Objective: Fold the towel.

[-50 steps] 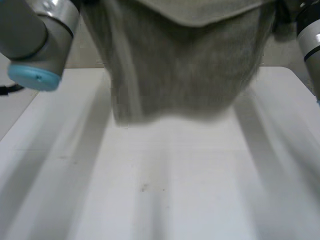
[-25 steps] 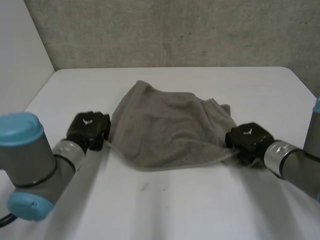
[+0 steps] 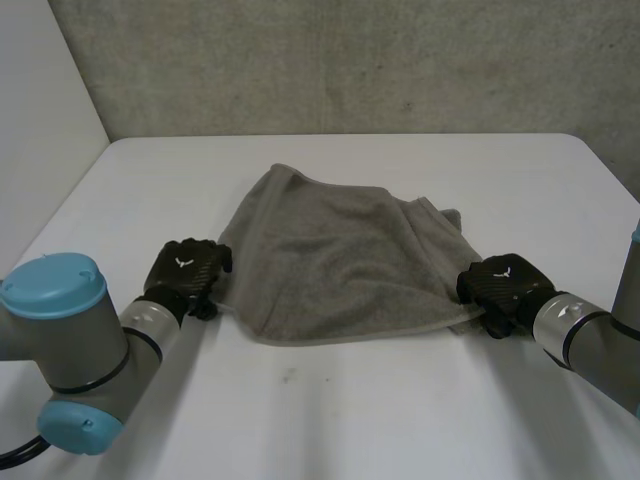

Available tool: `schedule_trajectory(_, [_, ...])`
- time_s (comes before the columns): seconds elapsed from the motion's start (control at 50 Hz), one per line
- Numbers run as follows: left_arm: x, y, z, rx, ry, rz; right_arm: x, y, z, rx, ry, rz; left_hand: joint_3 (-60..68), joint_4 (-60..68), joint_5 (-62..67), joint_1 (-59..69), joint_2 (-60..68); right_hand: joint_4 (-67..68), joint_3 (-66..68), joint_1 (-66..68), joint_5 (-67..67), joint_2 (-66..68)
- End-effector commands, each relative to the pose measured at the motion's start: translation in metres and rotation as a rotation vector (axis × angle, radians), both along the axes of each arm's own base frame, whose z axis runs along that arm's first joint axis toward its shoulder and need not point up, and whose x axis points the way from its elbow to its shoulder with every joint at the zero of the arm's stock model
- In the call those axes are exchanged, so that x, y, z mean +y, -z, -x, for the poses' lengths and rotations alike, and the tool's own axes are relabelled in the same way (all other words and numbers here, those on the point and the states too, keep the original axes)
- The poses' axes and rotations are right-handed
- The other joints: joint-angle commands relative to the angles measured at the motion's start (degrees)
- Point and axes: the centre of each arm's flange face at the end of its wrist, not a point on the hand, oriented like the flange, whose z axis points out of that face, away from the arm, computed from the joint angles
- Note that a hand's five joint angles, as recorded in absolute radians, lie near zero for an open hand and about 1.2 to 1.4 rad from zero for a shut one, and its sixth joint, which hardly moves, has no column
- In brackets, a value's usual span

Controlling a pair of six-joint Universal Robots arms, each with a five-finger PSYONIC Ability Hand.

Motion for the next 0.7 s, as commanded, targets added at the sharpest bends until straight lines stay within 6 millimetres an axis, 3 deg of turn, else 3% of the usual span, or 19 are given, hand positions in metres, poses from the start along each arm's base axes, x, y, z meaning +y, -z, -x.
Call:
schedule_trajectory(0.02, [0.003,0.006,-0.001,-0.061,0.018,0.007,0.000,0.001,0.000,0.000,0.000,0.002,3.1,3.2,2.9,3.1,3.1,10.3,10.4,0.4,10.9,10.7])
schedule_trajectory(0.2, [0.004,0.016,0.001,-0.152,0.051,0.040,-0.003,-0.001,0.003,-0.014,0.019,0.002,6.0,6.0,5.8,5.9,6.0,10.3,10.4,0.4,10.9,10.7])
schedule_trajectory(0.24, [0.002,0.016,0.002,-0.155,0.052,0.046,-0.003,-0.001,0.003,-0.029,0.028,-0.003,13.4,13.4,13.2,13.3,13.4,10.3,10.4,0.4,10.9,10.7])
schedule_trajectory(0.26, [0.000,0.015,0.002,-0.152,0.052,0.053,-0.003,-0.002,0.002,-0.042,0.034,-0.009,27.5,27.6,27.4,27.5,27.6,10.3,10.4,0.4,10.9,10.7])
schedule_trajectory(0.28, [0.000,0.015,0.002,-0.152,0.052,0.054,-0.004,-0.005,0.003,-0.055,0.043,-0.008,27.7,27.7,27.5,27.6,27.7,10.3,10.4,0.4,10.9,10.7])
schedule_trajectory(0.3, [-0.001,0.013,0.003,-0.149,0.052,0.059,-0.004,-0.005,0.003,-0.055,0.043,-0.008,43.5,43.6,43.3,43.4,43.5,10.3,10.4,0.4,10.9,10.7])
schedule_trajectory(0.4, [0.000,0.001,0.004,-0.137,0.048,0.090,-0.006,-0.013,0.004,-0.079,0.058,0.005,45.5,45.5,45.3,45.4,45.5,10.3,10.4,0.4,10.9,10.7])
schedule_trajectory(0.44, [-0.001,-0.019,0.002,-0.116,0.031,0.139,-0.006,-0.014,0.003,-0.079,0.059,0.005,45.5,45.5,45.3,45.4,45.5,10.3,10.4,0.4,10.9,10.7])
schedule_trajectory(0.46, [-0.001,-0.019,0.002,-0.115,0.031,0.139,-0.006,-0.014,0.003,-0.079,0.059,0.005,45.5,45.5,45.3,45.4,45.5,10.3,10.4,0.4,10.9,10.7])
schedule_trajectory(0.5, [0.001,-0.029,-0.001,-0.104,0.021,0.165,-0.006,-0.015,0.004,-0.076,0.063,-0.004,45.5,45.5,45.3,45.4,45.5,-26.1,-26.0,-35.9,-25.5,-25.7])
schedule_trajectory(0.52, [0.001,-0.029,-0.001,-0.104,0.021,0.165,-0.006,-0.015,0.004,-0.076,0.063,-0.004,45.5,45.5,45.3,45.4,45.5,-26.3,-26.2,-36.2,-25.7,-25.9])
schedule_trajectory(0.54, [0.001,-0.033,-0.003,-0.101,0.014,0.176,-0.005,-0.016,0.004,-0.071,0.066,-0.013,45.5,45.5,45.3,45.4,45.5,-40.8,-40.7,-50.7,-40.2,-40.4])
schedule_trajectory(0.64, [0.001,-0.036,-0.004,-0.097,0.007,0.184,-0.005,-0.023,0.010,-0.060,0.085,-0.063,45.5,45.5,45.3,45.4,45.5,-44.0,-43.9,-53.8,-43.4,-43.6])
schedule_trajectory(0.7, [-0.002,-0.036,-0.008,-0.100,-0.007,0.181,-0.008,-0.034,0.024,-0.059,0.124,-0.099,45.5,45.5,45.3,45.4,45.5,-43.5,-43.4,-53.3,-42.9,-43.1])
